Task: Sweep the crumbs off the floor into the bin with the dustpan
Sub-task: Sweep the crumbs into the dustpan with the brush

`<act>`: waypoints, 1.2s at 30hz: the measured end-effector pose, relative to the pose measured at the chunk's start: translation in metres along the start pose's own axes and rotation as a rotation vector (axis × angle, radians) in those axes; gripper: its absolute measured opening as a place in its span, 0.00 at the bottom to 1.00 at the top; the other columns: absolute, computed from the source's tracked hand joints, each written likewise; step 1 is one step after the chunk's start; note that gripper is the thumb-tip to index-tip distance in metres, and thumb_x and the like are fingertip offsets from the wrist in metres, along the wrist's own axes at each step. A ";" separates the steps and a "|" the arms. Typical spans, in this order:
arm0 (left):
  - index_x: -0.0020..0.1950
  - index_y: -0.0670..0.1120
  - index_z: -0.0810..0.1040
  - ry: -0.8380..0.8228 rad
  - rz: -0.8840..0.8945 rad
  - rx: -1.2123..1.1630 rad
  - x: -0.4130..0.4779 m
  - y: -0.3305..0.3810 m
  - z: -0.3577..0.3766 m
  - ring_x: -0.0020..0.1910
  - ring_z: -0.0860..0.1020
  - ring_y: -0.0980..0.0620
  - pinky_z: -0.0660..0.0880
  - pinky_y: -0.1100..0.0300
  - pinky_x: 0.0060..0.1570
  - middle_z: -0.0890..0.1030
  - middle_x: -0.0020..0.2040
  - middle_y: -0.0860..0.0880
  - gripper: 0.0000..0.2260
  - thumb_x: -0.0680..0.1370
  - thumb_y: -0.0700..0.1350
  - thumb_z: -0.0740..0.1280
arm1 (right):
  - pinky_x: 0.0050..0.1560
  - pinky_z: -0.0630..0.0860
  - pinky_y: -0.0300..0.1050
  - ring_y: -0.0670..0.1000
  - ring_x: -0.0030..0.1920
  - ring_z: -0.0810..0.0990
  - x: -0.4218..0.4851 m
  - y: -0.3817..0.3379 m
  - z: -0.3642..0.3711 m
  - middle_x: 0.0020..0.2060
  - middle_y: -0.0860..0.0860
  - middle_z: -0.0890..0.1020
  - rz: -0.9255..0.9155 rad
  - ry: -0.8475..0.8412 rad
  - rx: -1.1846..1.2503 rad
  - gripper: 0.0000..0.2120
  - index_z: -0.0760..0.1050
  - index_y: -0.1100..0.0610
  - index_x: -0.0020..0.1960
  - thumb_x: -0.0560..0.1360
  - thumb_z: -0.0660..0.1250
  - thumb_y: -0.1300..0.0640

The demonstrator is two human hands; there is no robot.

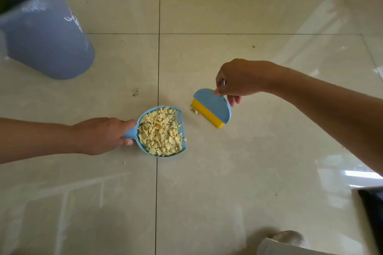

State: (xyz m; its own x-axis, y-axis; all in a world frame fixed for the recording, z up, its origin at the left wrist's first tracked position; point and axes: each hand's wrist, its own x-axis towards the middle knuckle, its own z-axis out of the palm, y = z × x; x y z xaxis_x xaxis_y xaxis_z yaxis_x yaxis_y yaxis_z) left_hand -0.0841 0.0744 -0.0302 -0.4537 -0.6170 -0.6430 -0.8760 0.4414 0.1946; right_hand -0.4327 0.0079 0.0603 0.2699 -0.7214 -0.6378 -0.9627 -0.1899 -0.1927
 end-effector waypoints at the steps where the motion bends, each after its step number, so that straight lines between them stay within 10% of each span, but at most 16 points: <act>1: 0.49 0.54 0.63 -0.004 -0.004 0.000 -0.001 -0.001 0.000 0.37 0.72 0.56 0.66 0.61 0.35 0.73 0.40 0.54 0.10 0.80 0.57 0.62 | 0.44 0.80 0.44 0.43 0.32 0.83 -0.007 0.001 0.002 0.29 0.47 0.85 0.016 0.000 -0.066 0.10 0.80 0.55 0.38 0.76 0.64 0.55; 13: 0.50 0.54 0.61 -0.034 0.008 0.012 0.007 0.007 0.007 0.37 0.72 0.52 0.68 0.57 0.39 0.70 0.38 0.55 0.11 0.81 0.58 0.60 | 0.41 0.70 0.44 0.53 0.42 0.75 -0.023 0.009 0.033 0.38 0.48 0.73 0.135 -0.044 -0.371 0.05 0.74 0.55 0.49 0.79 0.60 0.56; 17: 0.50 0.54 0.59 -0.021 -0.027 0.002 0.016 0.014 0.006 0.40 0.72 0.49 0.68 0.56 0.40 0.69 0.38 0.55 0.13 0.81 0.59 0.60 | 0.43 0.72 0.47 0.55 0.42 0.75 -0.018 0.015 0.008 0.40 0.53 0.74 0.173 -0.155 -0.329 0.12 0.62 0.53 0.38 0.77 0.61 0.62; 22: 0.49 0.50 0.61 -0.014 -0.037 0.036 0.033 0.025 -0.001 0.37 0.73 0.48 0.69 0.55 0.38 0.69 0.36 0.52 0.13 0.81 0.57 0.60 | 0.43 0.70 0.44 0.55 0.42 0.75 0.009 -0.013 0.012 0.36 0.50 0.72 0.161 -0.104 -0.328 0.10 0.76 0.60 0.52 0.76 0.58 0.64; 29: 0.51 0.50 0.60 -0.024 -0.062 0.045 0.042 0.033 -0.004 0.40 0.73 0.46 0.68 0.55 0.39 0.68 0.37 0.52 0.13 0.82 0.57 0.59 | 0.31 0.65 0.40 0.51 0.34 0.71 0.023 -0.036 0.032 0.33 0.51 0.72 0.002 -0.020 -0.198 0.09 0.68 0.58 0.36 0.75 0.59 0.63; 36: 0.53 0.50 0.61 -0.012 -0.050 0.053 0.042 0.032 0.002 0.40 0.75 0.46 0.70 0.54 0.39 0.69 0.37 0.51 0.13 0.82 0.58 0.59 | 0.32 0.64 0.43 0.61 0.52 0.81 0.017 -0.033 0.037 0.53 0.61 0.81 -0.034 0.034 -0.049 0.14 0.76 0.64 0.58 0.77 0.58 0.60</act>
State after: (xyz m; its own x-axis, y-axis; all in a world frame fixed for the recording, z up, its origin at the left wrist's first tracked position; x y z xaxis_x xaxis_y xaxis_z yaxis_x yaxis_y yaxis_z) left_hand -0.1314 0.0634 -0.0524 -0.4075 -0.6314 -0.6598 -0.8874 0.4443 0.1228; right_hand -0.3961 0.0268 0.0282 0.3024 -0.7357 -0.6060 -0.9530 -0.2462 -0.1766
